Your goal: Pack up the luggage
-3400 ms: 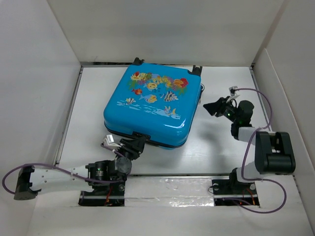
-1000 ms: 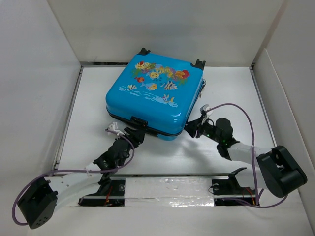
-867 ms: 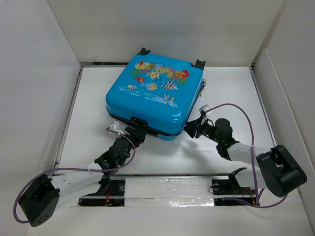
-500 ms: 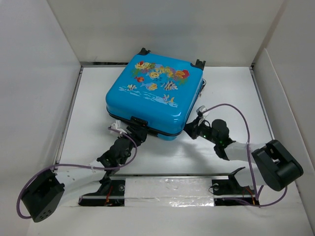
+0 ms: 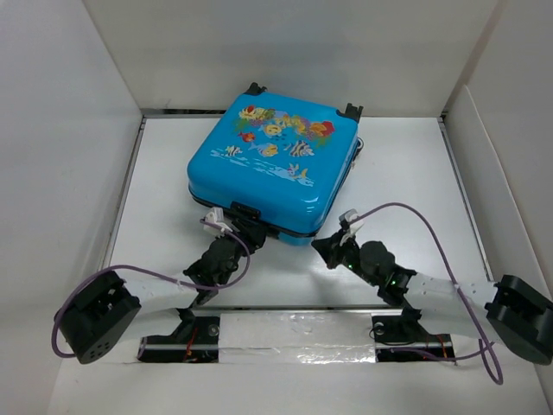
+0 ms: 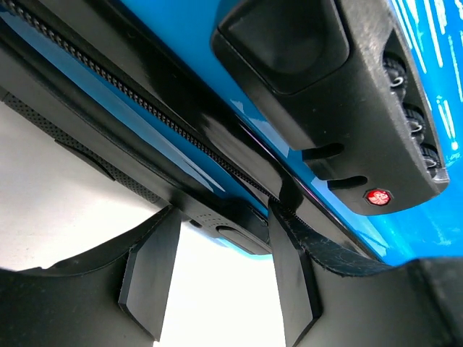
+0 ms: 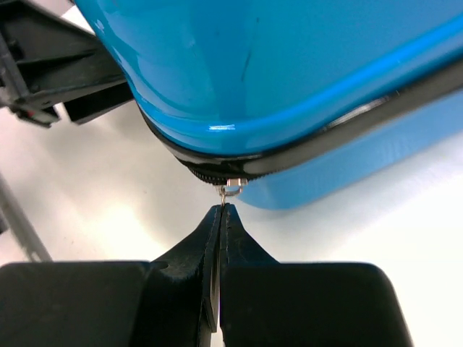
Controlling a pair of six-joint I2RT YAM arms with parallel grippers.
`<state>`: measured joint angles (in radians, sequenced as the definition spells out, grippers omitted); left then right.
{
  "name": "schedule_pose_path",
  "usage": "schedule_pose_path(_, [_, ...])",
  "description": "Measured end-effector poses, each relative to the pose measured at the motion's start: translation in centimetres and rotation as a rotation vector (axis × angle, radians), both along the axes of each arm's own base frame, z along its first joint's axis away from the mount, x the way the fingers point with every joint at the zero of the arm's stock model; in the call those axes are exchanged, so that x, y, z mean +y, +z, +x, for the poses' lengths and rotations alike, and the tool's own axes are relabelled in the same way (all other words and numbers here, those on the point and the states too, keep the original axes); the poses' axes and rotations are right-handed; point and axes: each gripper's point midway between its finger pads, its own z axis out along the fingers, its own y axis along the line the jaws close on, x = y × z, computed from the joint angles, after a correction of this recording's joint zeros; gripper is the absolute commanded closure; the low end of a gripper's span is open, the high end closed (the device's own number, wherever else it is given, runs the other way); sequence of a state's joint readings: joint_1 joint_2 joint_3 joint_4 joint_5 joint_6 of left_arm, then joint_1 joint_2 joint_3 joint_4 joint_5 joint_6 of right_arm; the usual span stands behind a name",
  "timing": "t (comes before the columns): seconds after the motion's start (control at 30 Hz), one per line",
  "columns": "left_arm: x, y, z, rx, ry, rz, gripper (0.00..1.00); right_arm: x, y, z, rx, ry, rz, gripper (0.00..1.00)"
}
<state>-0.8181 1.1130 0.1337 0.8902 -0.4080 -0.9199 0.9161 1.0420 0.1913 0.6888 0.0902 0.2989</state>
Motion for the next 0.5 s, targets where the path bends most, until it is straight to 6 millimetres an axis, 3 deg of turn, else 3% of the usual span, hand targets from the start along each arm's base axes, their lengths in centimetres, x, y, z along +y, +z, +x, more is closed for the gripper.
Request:
schedule_pose_path(0.17, [-0.6, -0.1, 0.3, -0.003, -0.009, -0.002, 0.52, 0.3, -0.3, -1.3, 0.028, -0.097, -0.024, 1.00])
schedule_pose_path(0.33, [-1.5, -0.1, 0.6, -0.006, -0.014, 0.006, 0.52, 4.2, -0.1, -1.5, 0.037, -0.158, -0.115, 1.00])
schedule_pose_path(0.5, [-1.5, 0.0, 0.6, -0.010, -0.013, 0.028, 0.49, 7.5, -0.3, 0.2, 0.030, -0.235, -0.156, 1.00])
